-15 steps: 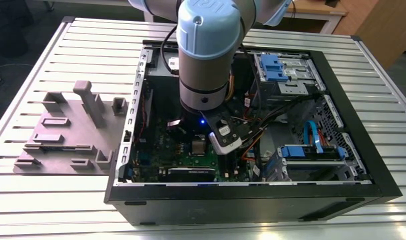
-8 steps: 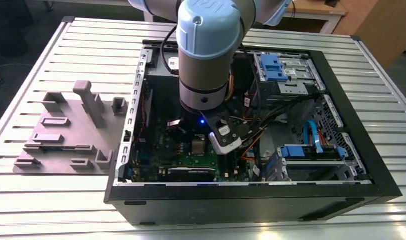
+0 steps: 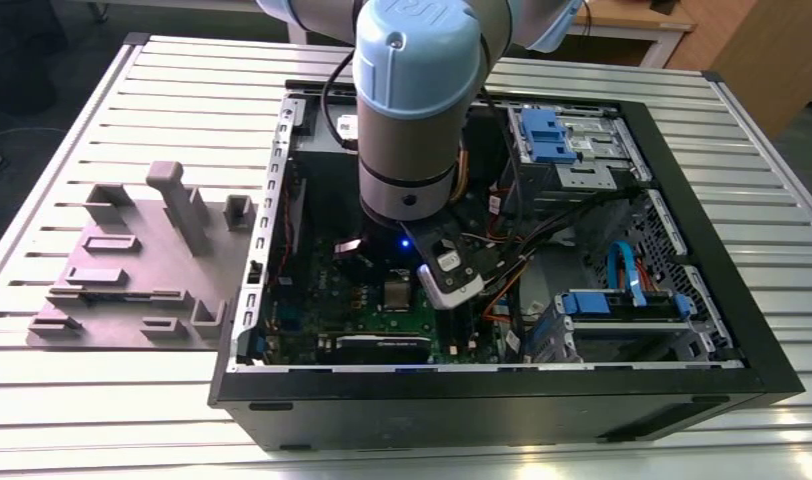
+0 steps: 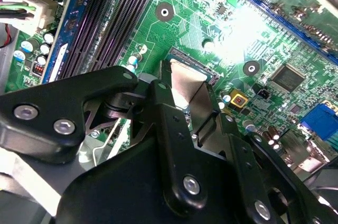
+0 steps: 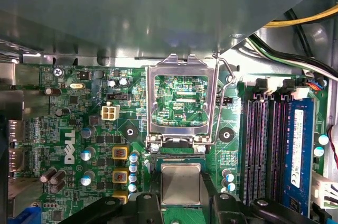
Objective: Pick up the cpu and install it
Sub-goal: 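Place the cpu into insertion slot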
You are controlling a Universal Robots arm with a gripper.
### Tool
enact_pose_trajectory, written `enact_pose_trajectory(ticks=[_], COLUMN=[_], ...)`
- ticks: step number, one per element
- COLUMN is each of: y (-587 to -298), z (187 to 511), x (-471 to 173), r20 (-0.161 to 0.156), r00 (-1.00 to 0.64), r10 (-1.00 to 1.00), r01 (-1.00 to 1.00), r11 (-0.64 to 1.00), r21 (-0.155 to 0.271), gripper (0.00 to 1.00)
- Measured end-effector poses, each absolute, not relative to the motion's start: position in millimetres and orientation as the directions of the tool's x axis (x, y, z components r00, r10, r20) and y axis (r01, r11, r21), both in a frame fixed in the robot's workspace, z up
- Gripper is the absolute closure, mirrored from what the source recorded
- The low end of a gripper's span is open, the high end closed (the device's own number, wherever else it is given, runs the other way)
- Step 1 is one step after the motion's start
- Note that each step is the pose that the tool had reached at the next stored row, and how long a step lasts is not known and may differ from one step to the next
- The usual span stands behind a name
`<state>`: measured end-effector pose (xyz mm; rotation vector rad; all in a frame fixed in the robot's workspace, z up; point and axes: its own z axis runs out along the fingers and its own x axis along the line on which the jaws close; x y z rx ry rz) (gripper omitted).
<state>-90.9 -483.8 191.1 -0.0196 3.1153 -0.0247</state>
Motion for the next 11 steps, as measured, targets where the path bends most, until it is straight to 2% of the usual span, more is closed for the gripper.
enact_pose_trajectory(ticks=[11], y=[-483.8], z=[196.2], x=[-92.5], r20=[-0.026], r00=[-1.000], r10=[-0.012], r01=[-0.012], r11=[1.000], r21=[-0.016], gripper=[0.61])
